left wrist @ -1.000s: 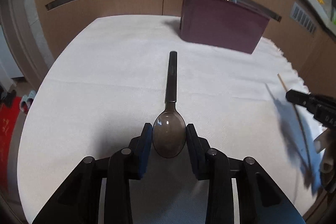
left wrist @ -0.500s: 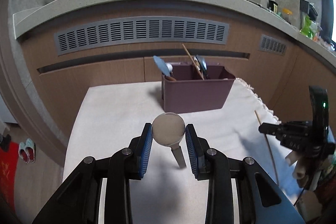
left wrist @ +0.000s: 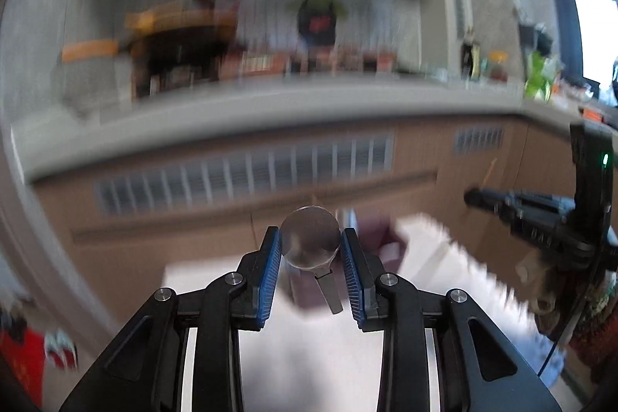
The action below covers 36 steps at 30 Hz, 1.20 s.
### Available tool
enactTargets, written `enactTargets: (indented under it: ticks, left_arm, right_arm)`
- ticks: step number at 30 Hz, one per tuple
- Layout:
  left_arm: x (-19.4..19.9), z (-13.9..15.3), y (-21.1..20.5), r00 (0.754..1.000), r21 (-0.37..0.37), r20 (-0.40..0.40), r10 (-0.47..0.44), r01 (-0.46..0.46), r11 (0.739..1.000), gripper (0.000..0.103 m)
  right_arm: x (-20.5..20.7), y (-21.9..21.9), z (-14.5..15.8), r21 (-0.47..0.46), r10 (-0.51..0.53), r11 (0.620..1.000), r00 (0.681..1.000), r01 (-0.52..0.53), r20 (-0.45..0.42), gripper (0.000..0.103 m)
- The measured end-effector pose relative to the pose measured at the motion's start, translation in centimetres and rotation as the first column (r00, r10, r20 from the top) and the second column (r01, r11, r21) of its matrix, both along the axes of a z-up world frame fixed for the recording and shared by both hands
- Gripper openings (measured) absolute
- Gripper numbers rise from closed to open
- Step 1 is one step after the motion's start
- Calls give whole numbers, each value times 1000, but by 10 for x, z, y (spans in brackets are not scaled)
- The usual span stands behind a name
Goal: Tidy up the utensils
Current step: 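Lower the spoon and chopstick into the caddy and open both tools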
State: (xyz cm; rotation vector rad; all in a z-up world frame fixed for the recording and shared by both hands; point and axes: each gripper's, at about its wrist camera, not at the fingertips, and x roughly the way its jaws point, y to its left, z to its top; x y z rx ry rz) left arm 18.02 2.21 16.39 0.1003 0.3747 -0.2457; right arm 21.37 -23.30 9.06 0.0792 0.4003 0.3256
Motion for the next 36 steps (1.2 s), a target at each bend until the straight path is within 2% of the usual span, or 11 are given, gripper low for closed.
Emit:
enactTargets:
  ticks: [3,5,7,10,17,26,29,31,32,34,36]
  left_arm:
    - [25,33,0,998,-26,20,-52,53,998,33]
    - [44,43,1,997,-30,22,-70,71,997,32]
    - [65,47,2,997,-22,18,-75,75,997,32]
    - [94,43,7,995,-44,-19,-96,95,994,32]
    - [144,10,6,988,-68,-107,-111,104,992,32]
    - [177,-34,-9,963,-85,-227,-143,127,988,32]
    - [192,-56,-15,932,-152,-310,-186,144,978,34]
    - [199,-71,-17,920,-174,-347,-182,128,976,44]
    - [197,-76,-17,923,-169,-350,-162,108,980,50]
    - [185,-78,-13,935,-167,-329,-130,78,983,51]
    - [166,-77,-8,944,-177,-311,-105,51,983,51]
  right_arm:
    - [6,-1,71,23,-31,999,980,27,198,5]
    - [15,3,100,15,-49,999,959,47,278,5]
    - [32,7,115,12,-55,998,957,54,284,5]
    - [58,11,119,21,-44,999,969,40,243,5]
    - [84,17,98,-56,-26,998,983,36,184,5]
    - [111,24,61,-120,-17,992,998,24,58,5]
    - [127,28,35,-124,-2,992,999,-5,-49,5]
    - [143,30,12,-103,42,993,988,-58,-149,7]
    - [150,31,3,-104,48,992,980,-69,-192,7]
    - [162,29,-20,-85,35,995,959,-61,-280,8]
    - [160,24,-31,-70,14,997,952,-38,-306,10]
